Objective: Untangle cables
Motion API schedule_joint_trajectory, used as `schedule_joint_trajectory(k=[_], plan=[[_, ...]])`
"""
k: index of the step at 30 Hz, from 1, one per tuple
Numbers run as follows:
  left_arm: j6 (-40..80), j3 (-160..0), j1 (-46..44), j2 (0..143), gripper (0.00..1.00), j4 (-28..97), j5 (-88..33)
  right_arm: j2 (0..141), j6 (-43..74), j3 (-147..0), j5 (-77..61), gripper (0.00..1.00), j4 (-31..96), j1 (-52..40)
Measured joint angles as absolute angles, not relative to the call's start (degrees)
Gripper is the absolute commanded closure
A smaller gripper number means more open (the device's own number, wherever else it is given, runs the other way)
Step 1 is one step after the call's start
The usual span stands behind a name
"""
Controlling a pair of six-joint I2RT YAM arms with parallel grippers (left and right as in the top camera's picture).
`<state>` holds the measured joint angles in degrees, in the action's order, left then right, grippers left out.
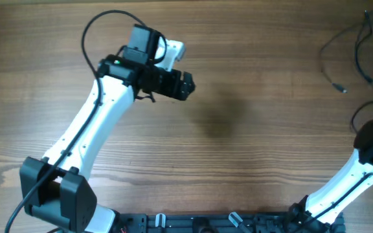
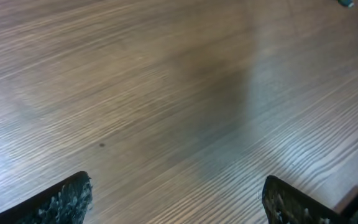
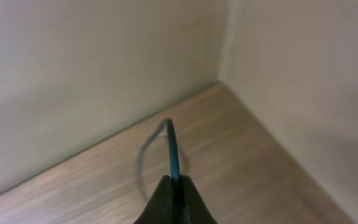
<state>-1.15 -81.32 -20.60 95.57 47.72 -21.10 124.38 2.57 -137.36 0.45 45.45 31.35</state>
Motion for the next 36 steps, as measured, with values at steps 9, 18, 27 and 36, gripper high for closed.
schedule_joint_trajectory(k=[9, 18, 27, 36], plan=[[0.36, -81.32, -28.45, 95.57, 0.08, 41.71, -20.43, 131.81, 8.4, -137.75, -4.36, 0.96, 50.13, 52.64], [0.36, -81.32, -29.65, 95.55, 0.08, 41.34, -20.43, 141.86, 7.92, -137.71, -1.41, 0.96, 53.12, 35.88], [0.36, -81.32, -29.65, 94.91, 0.07, 41.36, -20.45, 143.41, 18.0, -137.62, 8.95, 0.96, 58.39, 42.87], [0.36, -81.32, -31.11, 94.91, 0.06, 41.08, -20.45, 143.41, 19.66, -137.62, 9.02, 0.95, 57.12, 42.92]])
